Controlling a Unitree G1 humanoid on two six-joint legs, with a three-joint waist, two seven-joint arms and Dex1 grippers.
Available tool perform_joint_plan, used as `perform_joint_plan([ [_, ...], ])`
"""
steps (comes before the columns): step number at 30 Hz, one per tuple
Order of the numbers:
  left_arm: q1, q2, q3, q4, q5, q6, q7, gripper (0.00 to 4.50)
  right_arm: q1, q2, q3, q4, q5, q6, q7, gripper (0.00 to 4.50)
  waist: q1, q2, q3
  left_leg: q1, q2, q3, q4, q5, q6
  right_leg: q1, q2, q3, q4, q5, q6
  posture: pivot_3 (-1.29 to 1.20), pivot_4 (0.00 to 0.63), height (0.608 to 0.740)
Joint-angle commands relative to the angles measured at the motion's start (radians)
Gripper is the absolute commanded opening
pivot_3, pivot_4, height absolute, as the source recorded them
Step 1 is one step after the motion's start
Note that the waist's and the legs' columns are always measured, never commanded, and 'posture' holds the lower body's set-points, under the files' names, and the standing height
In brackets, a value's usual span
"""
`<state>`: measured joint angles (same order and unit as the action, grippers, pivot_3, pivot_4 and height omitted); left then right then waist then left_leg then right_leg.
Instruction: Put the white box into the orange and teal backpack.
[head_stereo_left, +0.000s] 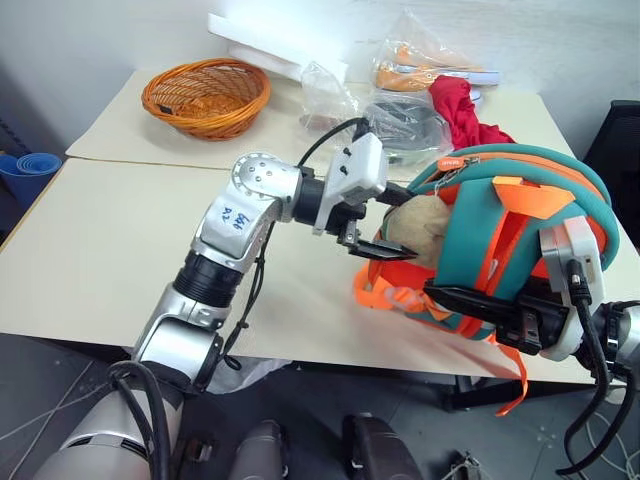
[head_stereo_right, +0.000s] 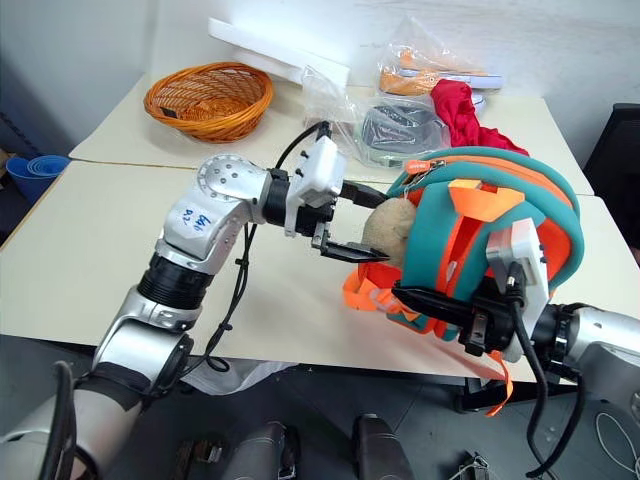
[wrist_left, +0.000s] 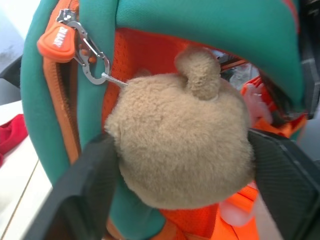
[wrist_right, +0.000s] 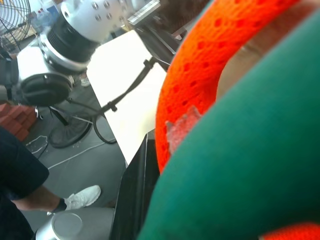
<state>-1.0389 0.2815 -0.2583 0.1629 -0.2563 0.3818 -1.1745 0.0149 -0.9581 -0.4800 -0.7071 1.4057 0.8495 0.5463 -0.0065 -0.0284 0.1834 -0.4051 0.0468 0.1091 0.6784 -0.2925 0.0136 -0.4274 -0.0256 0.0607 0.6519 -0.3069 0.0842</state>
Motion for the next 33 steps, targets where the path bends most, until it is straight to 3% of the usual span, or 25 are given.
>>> perform_joint_plan([
  [1,-0.001,0.001,0.017,-0.033,-0.034,0.014,-0.011,2.57,0.028,0.013,-0.037,-0.042,0.023,-0.029,-0.014,0.00,0.002,0.000,0.000,0.000,0.000,0.000,0.000,0.000,0.000,0.000,0.000,0.000,0.000,0.000,0.000,0.00,0.150,0.740],
  [7,-0.019,0.034,0.067,0.013,-0.076,-0.029,-0.073,1.02,0.085,0.021,-0.071,-0.048,0.006,-0.050,-0.021,0.00,0.001,0.000,0.000,0.000,0.000,0.000,0.000,0.000,0.000,0.000,0.000,0.000,0.000,0.000,0.000,0.00,0.150,0.740],
  [10,-0.079,0.072,0.107,0.114,-0.071,-0.053,-0.088,0.65,0.119,0.026,-0.103,-0.047,0.003,-0.055,-0.019,0.00,0.000,0.000,0.000,0.000,0.000,0.000,0.000,0.000,0.000,0.000,0.000,0.000,0.000,0.000,0.000,0.00,0.150,0.740],
  [14,-0.191,0.186,0.100,0.418,0.021,-0.281,-0.195,0.56,0.185,0.042,-0.150,-0.044,-0.012,-0.062,-0.012,0.00,-0.005,0.000,0.000,0.000,-0.001,0.001,0.000,0.000,0.000,0.000,0.003,0.000,0.000,0.000,0.000,0.00,0.150,0.740],
  [21,-0.262,0.193,-0.022,0.772,0.283,-0.757,-0.116,0.56,0.246,0.051,-0.171,-0.021,-0.037,-0.073,0.033,0.00,0.001,0.000,0.000,0.000,-0.001,0.002,0.000,-0.001,0.002,0.000,0.001,-0.001,-0.001,0.000,0.000,0.00,0.150,0.740],
  [29,-0.053,0.089,-0.203,0.716,0.494,-1.107,-0.016,0.56,0.234,0.082,-0.117,0.004,-0.144,-0.107,0.035,0.00,0.003,0.000,0.000,0.000,0.000,0.004,0.001,-0.003,0.003,0.000,-0.002,0.001,-0.002,0.000,0.001,0.00,0.150,0.740],
  [33,-0.011,0.057,-0.164,0.690,0.454,-1.035,0.019,0.56,0.215,0.098,-0.106,0.025,-0.202,-0.120,0.016,0.00,0.005,0.000,-0.001,0.001,0.000,0.004,0.002,-0.003,0.003,0.000,-0.001,0.001,0.000,0.000,0.001,0.00,0.150,0.740],
])
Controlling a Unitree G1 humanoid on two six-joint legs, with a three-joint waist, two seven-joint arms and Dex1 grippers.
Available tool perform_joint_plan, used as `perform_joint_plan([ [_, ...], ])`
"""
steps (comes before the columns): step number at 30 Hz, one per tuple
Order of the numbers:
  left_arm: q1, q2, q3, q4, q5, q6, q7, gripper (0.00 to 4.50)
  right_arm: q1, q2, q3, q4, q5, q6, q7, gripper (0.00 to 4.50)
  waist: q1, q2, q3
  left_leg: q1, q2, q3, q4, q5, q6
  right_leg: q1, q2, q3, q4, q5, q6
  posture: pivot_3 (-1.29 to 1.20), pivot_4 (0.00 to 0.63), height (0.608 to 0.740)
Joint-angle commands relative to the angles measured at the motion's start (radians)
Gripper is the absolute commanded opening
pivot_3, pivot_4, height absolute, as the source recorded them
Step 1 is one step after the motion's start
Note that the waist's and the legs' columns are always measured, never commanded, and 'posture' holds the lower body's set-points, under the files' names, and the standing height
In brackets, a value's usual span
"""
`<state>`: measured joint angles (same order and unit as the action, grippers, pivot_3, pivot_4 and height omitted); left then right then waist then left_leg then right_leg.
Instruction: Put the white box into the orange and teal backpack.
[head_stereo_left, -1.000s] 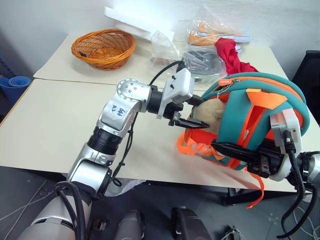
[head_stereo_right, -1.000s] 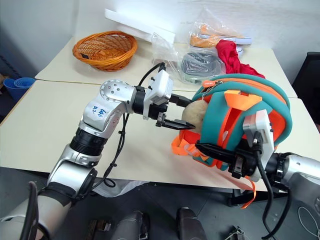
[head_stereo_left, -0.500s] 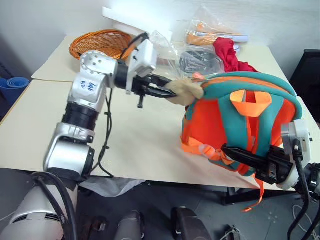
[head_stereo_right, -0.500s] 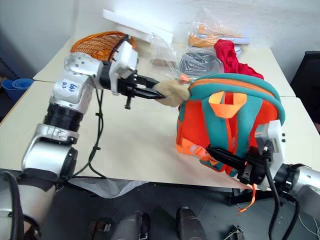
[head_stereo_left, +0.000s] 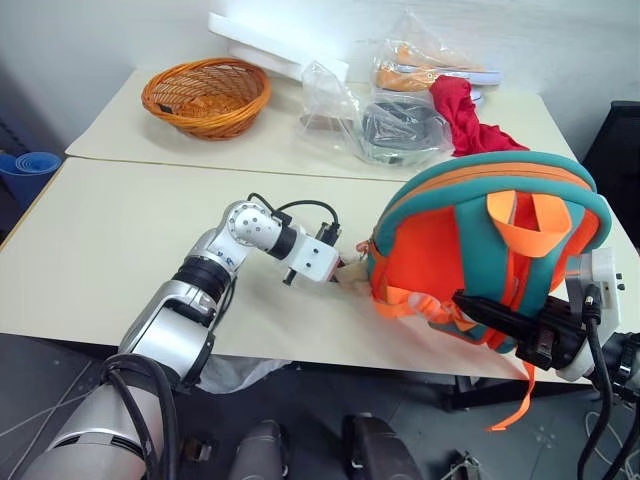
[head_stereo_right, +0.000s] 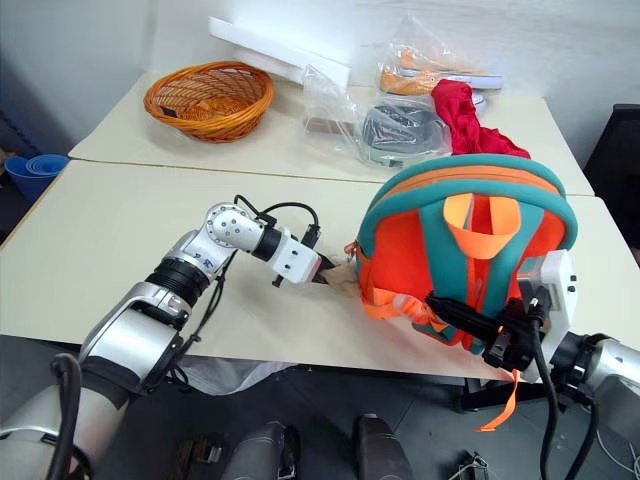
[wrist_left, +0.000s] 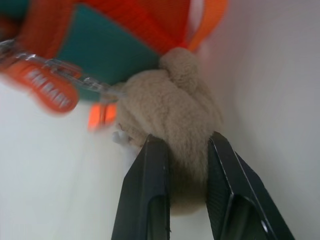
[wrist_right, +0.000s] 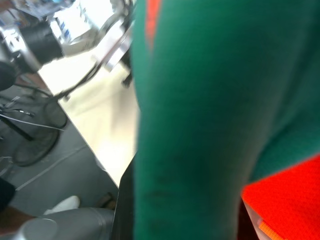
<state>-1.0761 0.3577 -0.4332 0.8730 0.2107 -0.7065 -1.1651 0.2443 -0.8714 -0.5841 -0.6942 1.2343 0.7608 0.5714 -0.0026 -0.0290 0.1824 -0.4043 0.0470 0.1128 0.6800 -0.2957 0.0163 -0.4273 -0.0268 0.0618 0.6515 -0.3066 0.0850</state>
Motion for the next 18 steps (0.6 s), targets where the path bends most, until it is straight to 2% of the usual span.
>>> perform_joint_plan([
  [1,0.028,-0.021,0.023,-0.024,-0.029,0.080,0.006,0.56,-0.016,0.013,-0.003,0.017,-0.039,-0.029,-0.008,0.00,0.001,0.001,0.000,0.000,-0.001,0.000,0.000,0.000,0.000,0.000,0.000,0.000,0.001,0.000,0.000,0.00,0.150,0.740],
  [2,0.029,-0.021,0.029,-0.030,-0.036,0.096,0.002,0.56,-0.016,0.015,-0.004,0.020,-0.045,-0.028,-0.005,0.00,0.002,0.001,0.000,0.000,-0.001,0.000,0.000,0.000,0.000,0.000,0.001,0.000,0.001,0.000,0.000,0.00,0.150,0.740],
  [3,0.032,-0.015,0.048,-0.039,-0.061,0.134,-0.019,0.89,-0.009,0.010,-0.007,0.024,-0.070,-0.031,0.005,0.00,0.002,0.001,0.000,0.000,-0.001,0.000,0.001,0.000,0.000,0.000,0.001,-0.001,0.001,0.000,0.000,0.00,0.150,0.740],
  [4,0.038,0.006,0.093,-0.064,-0.137,0.246,-0.086,1.28,0.013,-0.005,-0.040,0.047,-0.080,-0.022,0.033,0.51,0.002,0.001,0.000,0.000,-0.001,0.000,0.001,0.000,0.000,0.000,0.001,-0.001,0.001,0.000,0.000,0.00,0.150,0.740],
  [5,0.044,0.034,0.140,-0.090,-0.213,0.363,-0.152,1.49,0.042,-0.023,-0.093,0.072,-0.089,-0.015,0.077,0.68,0.001,0.001,0.000,-0.001,-0.001,0.000,0.001,0.000,0.000,0.000,0.001,-0.001,0.001,0.000,0.000,0.00,0.150,0.740],
  [9,0.058,0.146,0.271,-0.214,-0.405,0.751,-0.292,2.83,0.180,-0.088,-0.341,0.178,-0.123,0.014,0.294,2.02,-0.007,0.001,0.000,-0.001,0.000,0.002,0.001,-0.001,0.000,-0.002,0.004,-0.003,0.001,0.000,0.000,0.00,0.150,0.740],
  [12,0.048,0.279,0.365,-0.330,-0.578,1.164,-0.402,3.70,0.321,-0.143,-0.558,0.337,-0.187,0.030,0.542,3.00,-0.006,0.002,0.000,0.000,0.000,0.001,0.001,-0.001,0.000,-0.001,0.005,-0.004,0.002,-0.001,0.001,0.00,0.150,0.740],
  [14,0.039,0.375,0.395,-0.356,-0.633,1.302,-0.440,4.32,0.360,-0.196,-0.668,0.483,-0.222,0.047,0.635,3.67,-0.011,0.001,0.000,0.001,0.001,0.001,0.001,-0.001,0.000,0.000,0.009,-0.004,0.001,-0.001,0.001,0.00,0.150,0.740],
  [16,0.023,0.441,0.429,-0.336,-0.642,1.332,-0.420,4.50,0.379,-0.249,-0.749,0.611,-0.265,0.054,0.707,4.35,-0.018,0.001,0.000,0.002,0.000,0.002,0.001,-0.001,0.000,0.001,0.008,-0.004,0.001,-0.001,0.001,0.00,0.150,0.740],
  [18,0.011,0.480,0.455,-0.319,-0.647,1.340,-0.389,4.50,0.381,-0.283,-0.784,0.693,-0.306,0.050,0.752,4.47,-0.023,0.001,0.000,0.003,-0.001,0.002,0.000,-0.002,0.000,0.001,0.006,-0.004,0.001,-0.001,0.001,0.00,0.150,0.740],
])
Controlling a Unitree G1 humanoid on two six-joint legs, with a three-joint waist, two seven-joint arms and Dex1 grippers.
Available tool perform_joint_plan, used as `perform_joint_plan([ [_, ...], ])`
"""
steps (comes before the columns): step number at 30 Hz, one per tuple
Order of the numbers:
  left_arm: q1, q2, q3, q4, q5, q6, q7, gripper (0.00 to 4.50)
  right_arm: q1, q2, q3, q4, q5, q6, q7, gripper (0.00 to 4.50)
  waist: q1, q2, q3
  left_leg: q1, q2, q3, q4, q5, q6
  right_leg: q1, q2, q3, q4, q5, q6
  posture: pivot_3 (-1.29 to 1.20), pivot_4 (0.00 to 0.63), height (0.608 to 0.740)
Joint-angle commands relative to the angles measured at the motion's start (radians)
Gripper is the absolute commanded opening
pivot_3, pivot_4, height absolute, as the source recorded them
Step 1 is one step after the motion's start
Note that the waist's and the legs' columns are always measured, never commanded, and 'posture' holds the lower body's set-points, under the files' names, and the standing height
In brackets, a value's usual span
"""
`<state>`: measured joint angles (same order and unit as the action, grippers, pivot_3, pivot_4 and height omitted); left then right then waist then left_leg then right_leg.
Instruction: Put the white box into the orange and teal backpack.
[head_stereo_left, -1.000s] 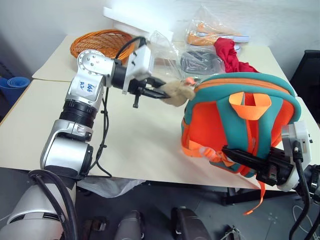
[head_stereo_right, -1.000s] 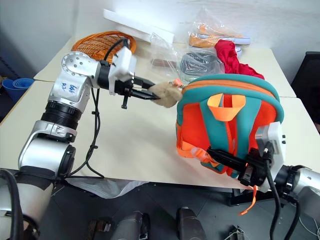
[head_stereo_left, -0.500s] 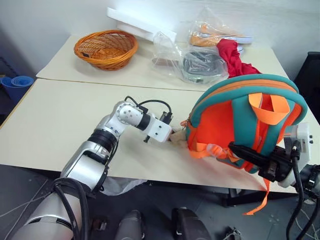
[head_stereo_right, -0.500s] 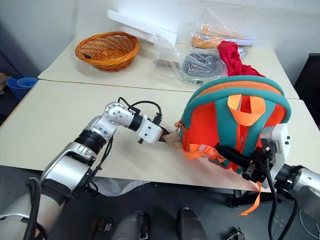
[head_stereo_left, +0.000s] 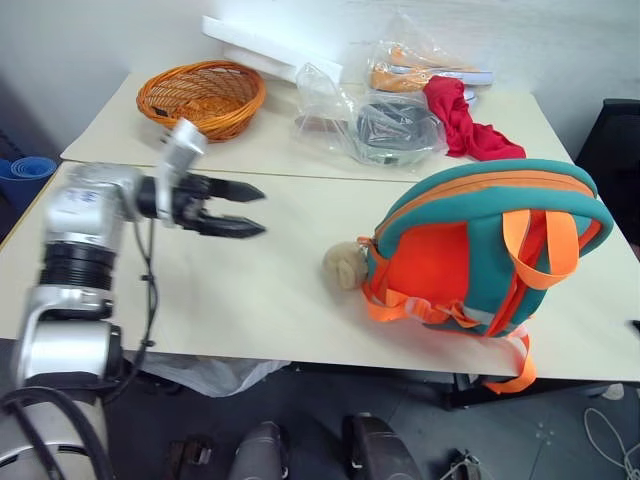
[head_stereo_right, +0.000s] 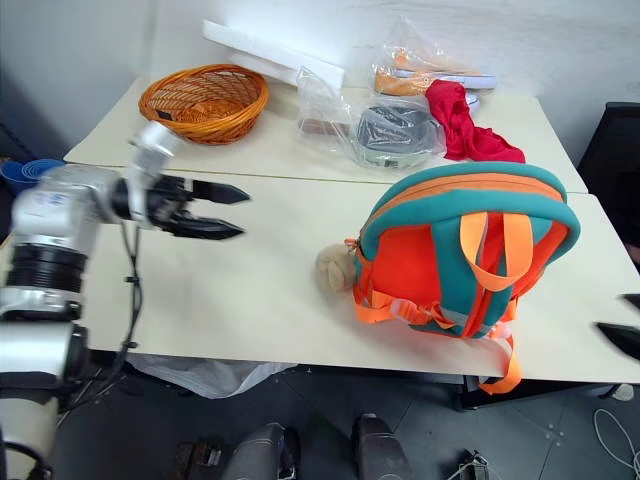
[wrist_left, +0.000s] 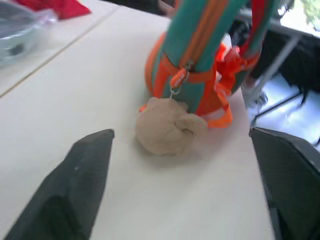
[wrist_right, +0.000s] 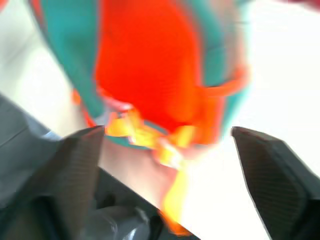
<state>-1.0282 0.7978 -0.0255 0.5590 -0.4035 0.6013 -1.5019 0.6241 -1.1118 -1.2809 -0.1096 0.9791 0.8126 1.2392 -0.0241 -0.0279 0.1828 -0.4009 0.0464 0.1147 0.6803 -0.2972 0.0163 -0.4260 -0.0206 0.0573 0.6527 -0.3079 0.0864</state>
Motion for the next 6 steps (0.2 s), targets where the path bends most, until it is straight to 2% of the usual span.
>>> perform_joint_plan([
  [1,-0.034,0.054,0.061,-0.010,-0.042,0.039,-0.049,4.50,-0.009,-0.047,-0.087,0.127,-0.068,-0.011,0.089,4.47,-0.002,0.000,0.000,0.000,0.000,0.000,0.000,0.000,0.000,0.000,-0.003,0.000,0.000,0.000,0.000,0.00,0.150,0.740],
  [4,0.015,0.053,0.103,-0.081,-0.087,0.081,-0.008,4.50,-0.077,-0.017,-0.040,0.103,-0.081,-0.027,0.049,4.47,-0.003,0.000,0.000,0.000,0.000,-0.001,0.000,0.000,-0.001,0.000,-0.005,0.000,0.000,0.000,0.000,0.00,0.150,0.740],
  [6,0.096,0.028,0.109,-0.162,-0.075,0.038,0.049,4.50,-0.134,0.031,0.016,0.059,-0.078,-0.026,-0.016,4.47,-0.004,0.000,0.000,0.000,0.000,-0.001,0.000,-0.001,-0.001,0.000,-0.006,0.000,0.000,0.000,0.000,0.00,0.150,0.740],
])
